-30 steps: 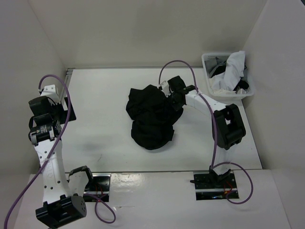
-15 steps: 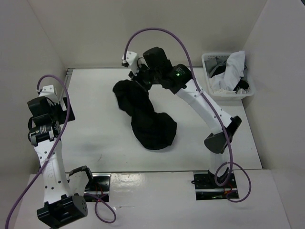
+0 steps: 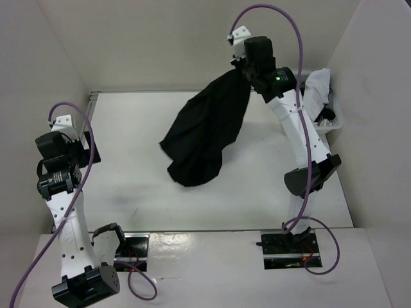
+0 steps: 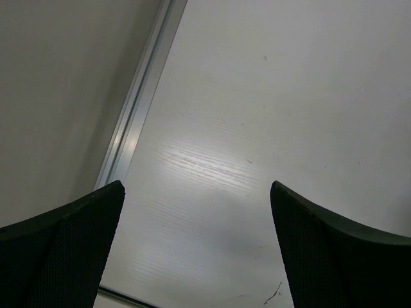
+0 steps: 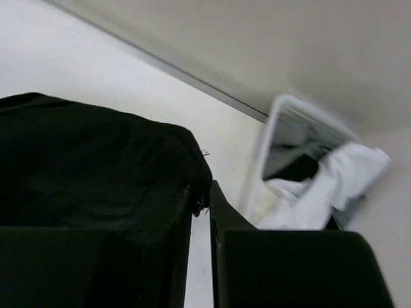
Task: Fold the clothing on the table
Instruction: Flatten the skirt out
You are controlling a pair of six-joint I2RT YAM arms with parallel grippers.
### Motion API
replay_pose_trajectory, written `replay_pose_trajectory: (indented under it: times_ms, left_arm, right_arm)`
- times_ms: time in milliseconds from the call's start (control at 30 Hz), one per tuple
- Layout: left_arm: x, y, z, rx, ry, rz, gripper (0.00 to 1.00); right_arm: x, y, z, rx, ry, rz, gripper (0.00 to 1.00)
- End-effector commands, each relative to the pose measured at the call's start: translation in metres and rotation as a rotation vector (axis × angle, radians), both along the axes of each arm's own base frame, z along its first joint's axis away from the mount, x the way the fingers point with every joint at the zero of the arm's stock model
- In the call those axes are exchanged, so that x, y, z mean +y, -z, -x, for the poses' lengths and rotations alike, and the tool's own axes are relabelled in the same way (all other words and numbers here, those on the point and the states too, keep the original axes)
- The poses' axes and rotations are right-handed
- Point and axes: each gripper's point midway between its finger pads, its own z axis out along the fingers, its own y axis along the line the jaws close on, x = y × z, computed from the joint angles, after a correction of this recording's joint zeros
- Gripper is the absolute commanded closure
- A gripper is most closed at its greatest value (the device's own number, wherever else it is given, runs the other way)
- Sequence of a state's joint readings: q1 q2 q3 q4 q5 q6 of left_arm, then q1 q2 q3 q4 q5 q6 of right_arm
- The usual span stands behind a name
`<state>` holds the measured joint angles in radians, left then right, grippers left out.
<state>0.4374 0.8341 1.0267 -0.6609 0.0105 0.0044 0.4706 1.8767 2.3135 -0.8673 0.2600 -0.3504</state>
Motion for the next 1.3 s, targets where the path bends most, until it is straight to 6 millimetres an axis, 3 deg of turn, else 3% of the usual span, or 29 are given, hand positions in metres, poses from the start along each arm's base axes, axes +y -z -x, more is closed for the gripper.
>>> replay_pose_trajectory:
  times_ms: [0, 67, 200, 300, 400, 533, 667, 767, 833, 900, 1000, 1067, 1100, 1133, 1200, 1267]
  left_arm:
    - [-0.001, -0.013, -0.003, -0.042, 0.029, -0.025, 0.00]
    - [-0.001, -0.013, -0.003, -0.042, 0.029, -0.025, 0.00]
    - [-0.001, -0.013, -0.003, -0.042, 0.029, -0.025, 0.04]
    - [-0.002, -0.013, -0.004, -0.042, 0.043, -0.028, 0.07]
    - [0.000, -0.013, -0.003, -0.042, 0.033, -0.028, 0.08]
    - [-0.007, -0.011, -0.004, -0.039, 0.073, -0.015, 0.13]
    - [-0.029, -0.011, -0.004, -0.039, 0.204, 0.013, 0.17]
    - [-0.064, -0.025, -0.002, -0.067, 0.399, 0.055, 0.13]
    - [-0.098, -0.030, 0.002, -0.080, 0.597, 0.115, 0.11]
    - [-0.128, -0.037, 0.003, -0.092, 0.783, 0.166, 0.09]
    - [-0.157, -0.055, 0.004, -0.113, 0.966, 0.174, 0.09]
    - [-0.166, -0.054, -0.005, -0.071, 1.035, 0.199, 0.09]
    - [-0.180, -0.054, -0.001, -0.037, 1.102, 0.227, 0.09]
    - [-0.183, -0.059, -0.012, -0.024, 1.148, 0.212, 0.09]
    - [-0.202, -0.054, -0.018, 0.034, 1.225, 0.237, 0.09]
    - [-0.210, -0.056, -0.025, 0.046, 1.254, 0.203, 0.09]
  right_arm:
    - [-0.033, -0.067, 0.005, -0.218, 0.197, -0.070, 0.96]
    - [-0.006, -0.068, 0.023, -0.211, 0.102, -0.077, 0.96]
    - [0.078, -0.046, 0.071, -0.072, -0.287, -0.115, 0.96]
    - [0.118, -0.028, 0.108, 0.046, -0.545, -0.142, 0.96]
    - [0.141, -0.022, 0.145, 0.125, -0.769, -0.156, 0.95]
    - [0.150, -0.007, 0.145, 0.167, -0.801, -0.134, 0.95]
    - [0.155, 0.022, 0.147, 0.251, -0.820, -0.126, 0.95]
    - [0.161, 0.038, 0.154, 0.295, -0.851, -0.115, 0.95]
    - [0.165, 0.043, 0.163, 0.306, -0.892, -0.104, 0.95]
    - [0.175, 0.055, 0.181, 0.353, -0.960, -0.096, 0.95]
    - [0.180, 0.075, 0.198, 0.432, -1.028, -0.072, 0.95]
    - [0.186, 0.090, 0.204, 0.471, -1.067, -0.045, 0.95]
    - [0.193, 0.095, 0.214, 0.491, -1.090, -0.034, 0.95]
    - [0.198, 0.102, 0.216, 0.509, -1.107, -0.019, 0.95]
    - [0.210, 0.100, 0.225, 0.500, -1.144, -0.006, 0.95]
    - [0.218, 0.112, 0.227, 0.538, -1.163, 0.007, 0.96]
